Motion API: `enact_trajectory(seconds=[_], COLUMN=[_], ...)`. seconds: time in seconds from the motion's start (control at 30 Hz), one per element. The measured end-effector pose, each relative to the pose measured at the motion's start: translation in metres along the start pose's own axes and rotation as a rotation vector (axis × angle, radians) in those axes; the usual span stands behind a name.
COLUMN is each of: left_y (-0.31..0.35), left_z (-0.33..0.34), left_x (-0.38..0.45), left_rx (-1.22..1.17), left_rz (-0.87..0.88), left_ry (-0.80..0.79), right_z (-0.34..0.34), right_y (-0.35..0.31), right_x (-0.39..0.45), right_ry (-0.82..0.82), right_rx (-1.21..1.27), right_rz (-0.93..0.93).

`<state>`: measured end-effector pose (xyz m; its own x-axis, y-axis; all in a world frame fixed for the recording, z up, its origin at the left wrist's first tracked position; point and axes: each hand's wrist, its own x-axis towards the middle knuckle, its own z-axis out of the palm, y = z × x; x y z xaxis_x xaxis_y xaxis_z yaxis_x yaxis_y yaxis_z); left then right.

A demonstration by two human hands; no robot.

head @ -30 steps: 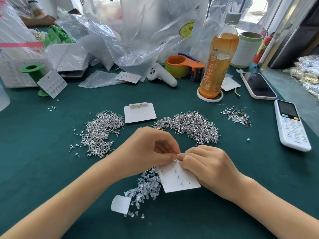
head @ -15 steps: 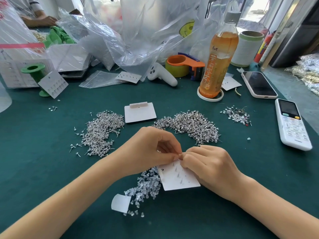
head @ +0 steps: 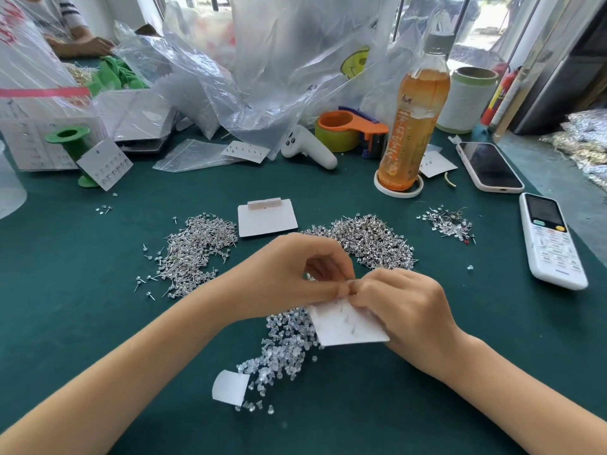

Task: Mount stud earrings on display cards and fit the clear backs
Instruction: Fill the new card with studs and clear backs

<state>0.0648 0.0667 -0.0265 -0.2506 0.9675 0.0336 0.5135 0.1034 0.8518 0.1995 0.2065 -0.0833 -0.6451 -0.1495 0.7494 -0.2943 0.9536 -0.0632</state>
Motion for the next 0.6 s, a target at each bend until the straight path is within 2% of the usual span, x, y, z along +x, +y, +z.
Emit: enact_trajectory(seconds=[0.07,0.1,0.17,0.2,0.33,0.47,0.53,0.6], left_y=[-0.002,-0.003,-0.008,-0.010,-0.020,-0.027,-0.028,-0.026], left_z=[-0.003,-0.005,-0.006,-0.005,0.003,0.000,0.000,0.003], left_x=[0.000,-0.001,-0.001,-0.001,0.001,0.003,0.001,-0.003], left_rx=[-0.180,-0.229,-0.260,-0.257,-0.329,-0.281,-0.183,0.087], left_rz=[0.010,0.003,-0.003,-0.005,-0.040,-0.110,-0.144,-0.095], left_ry=[0.122,0.183,0.235,0.235,0.304,0.407,0.446,0.472], right_z=[-0.001,-0.002,-0.004,-0.004,-0.009,-0.014,-0.015,-0.015], right_y=[0.001,-0.001,-0.005,-0.006,-0.009,-0.008,-0.005,-0.005], right_x=[0.000,0.003,0.007,0.009,0.016,0.018,0.019,0.020], right_ry=[0.054,0.070,0.084,0.082,0.015,0.037,0.057,0.071], right_rx=[0.217,0.323,0.586,0.690,0.859,0.971,1.002,1.003], right_rz=[0.281,0.482,0.847,0.937,1.019,1.089,1.158,1.209])
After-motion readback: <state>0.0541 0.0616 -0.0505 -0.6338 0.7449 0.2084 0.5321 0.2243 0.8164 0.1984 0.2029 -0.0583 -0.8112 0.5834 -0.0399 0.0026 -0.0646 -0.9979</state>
